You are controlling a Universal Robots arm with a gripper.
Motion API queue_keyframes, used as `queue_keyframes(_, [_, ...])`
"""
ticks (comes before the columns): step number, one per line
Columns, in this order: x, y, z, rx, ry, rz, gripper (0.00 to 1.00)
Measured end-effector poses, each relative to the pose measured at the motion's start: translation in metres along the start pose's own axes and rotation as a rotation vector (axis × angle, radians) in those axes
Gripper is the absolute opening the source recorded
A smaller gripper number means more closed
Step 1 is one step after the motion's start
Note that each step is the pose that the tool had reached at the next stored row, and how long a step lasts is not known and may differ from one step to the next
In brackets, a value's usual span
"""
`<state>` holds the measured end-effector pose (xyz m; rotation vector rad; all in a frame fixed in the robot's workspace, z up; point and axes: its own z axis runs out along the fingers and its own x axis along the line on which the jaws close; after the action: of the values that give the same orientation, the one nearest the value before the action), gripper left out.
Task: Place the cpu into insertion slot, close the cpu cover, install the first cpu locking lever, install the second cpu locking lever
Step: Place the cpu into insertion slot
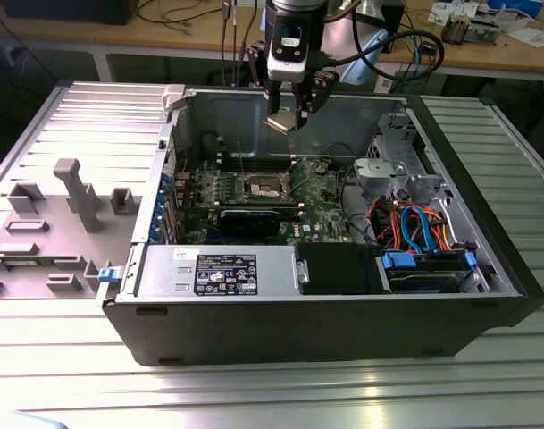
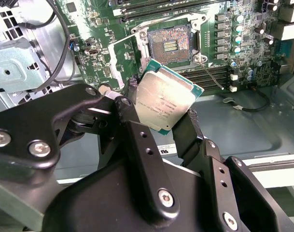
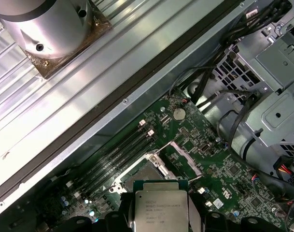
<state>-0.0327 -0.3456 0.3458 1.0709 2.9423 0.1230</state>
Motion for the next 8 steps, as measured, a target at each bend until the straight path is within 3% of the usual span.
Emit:
queue_keyframes(6, [0.0, 0.0, 0.0, -0.0001, -0.0003, 0.003, 0.54])
queue_keyframes(8, [0.0, 0.0, 0.0003, -0.0004, -0.0017, 0.023, 0.54])
